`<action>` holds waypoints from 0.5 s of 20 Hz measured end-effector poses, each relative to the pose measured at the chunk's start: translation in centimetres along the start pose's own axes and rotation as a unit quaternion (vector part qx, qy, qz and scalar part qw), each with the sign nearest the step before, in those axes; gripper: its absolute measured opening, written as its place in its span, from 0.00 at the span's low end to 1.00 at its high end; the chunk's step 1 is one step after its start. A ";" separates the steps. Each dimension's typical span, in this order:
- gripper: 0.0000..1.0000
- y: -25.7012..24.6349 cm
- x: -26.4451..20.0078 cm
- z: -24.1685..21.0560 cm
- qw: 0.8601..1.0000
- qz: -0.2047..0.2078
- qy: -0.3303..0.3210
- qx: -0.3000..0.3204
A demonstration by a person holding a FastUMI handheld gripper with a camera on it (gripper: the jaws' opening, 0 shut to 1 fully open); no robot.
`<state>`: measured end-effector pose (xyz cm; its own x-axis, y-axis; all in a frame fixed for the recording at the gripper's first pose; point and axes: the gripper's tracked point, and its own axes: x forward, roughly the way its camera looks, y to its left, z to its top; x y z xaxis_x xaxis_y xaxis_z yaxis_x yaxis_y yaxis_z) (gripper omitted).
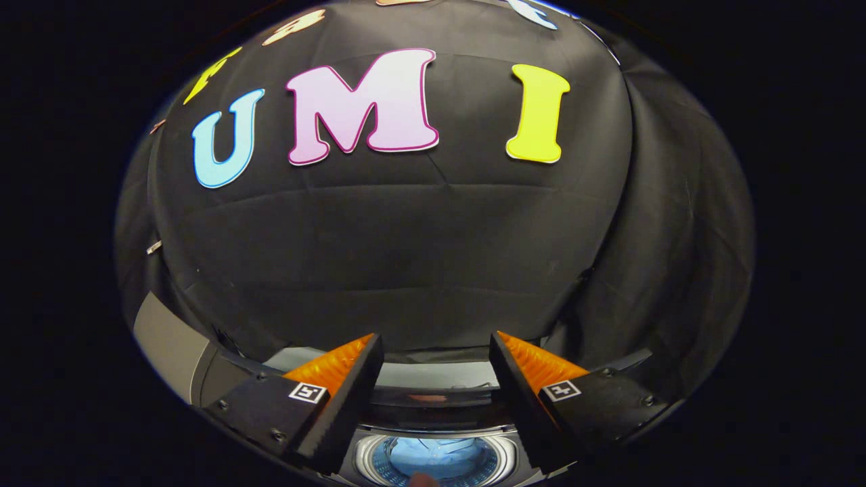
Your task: Put the clothes into the washing machine and then close the washing machine lid.
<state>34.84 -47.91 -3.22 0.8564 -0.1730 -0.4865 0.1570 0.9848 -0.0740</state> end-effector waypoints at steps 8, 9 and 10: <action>1.00 0.2 0.3 0.0 1.000 -0.004 -0.006 -0.004; 1.00 0.2 0.3 0.0 1.000 -0.004 -0.006 -0.005; 1.00 0.2 0.4 -0.1 1.000 -0.003 -0.005 -0.005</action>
<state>35.14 -47.78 -3.48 0.8608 -0.1787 -0.4765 0.1574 0.9839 -0.0846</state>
